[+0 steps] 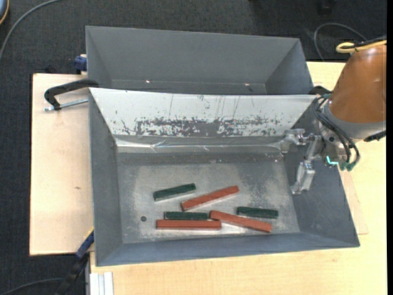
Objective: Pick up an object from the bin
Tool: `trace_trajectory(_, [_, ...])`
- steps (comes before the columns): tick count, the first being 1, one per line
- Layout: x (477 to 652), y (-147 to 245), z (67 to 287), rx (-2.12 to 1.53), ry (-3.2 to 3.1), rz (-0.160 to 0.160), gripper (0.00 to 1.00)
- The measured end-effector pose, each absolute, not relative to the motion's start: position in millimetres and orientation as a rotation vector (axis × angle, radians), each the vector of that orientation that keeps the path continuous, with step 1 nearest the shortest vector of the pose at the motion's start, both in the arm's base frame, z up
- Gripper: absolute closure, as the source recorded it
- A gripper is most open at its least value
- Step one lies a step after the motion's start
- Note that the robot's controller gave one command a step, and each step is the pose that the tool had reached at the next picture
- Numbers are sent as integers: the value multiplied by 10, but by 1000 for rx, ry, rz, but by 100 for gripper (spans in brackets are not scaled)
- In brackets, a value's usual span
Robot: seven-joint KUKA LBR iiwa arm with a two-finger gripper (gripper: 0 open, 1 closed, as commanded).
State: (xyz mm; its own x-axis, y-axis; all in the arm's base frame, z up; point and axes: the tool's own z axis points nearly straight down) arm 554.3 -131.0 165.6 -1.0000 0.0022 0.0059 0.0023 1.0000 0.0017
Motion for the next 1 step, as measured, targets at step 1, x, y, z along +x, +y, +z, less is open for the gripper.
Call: trace_trajectory(1, [5064, -281, 1054, 15, -3135, -9, 0])
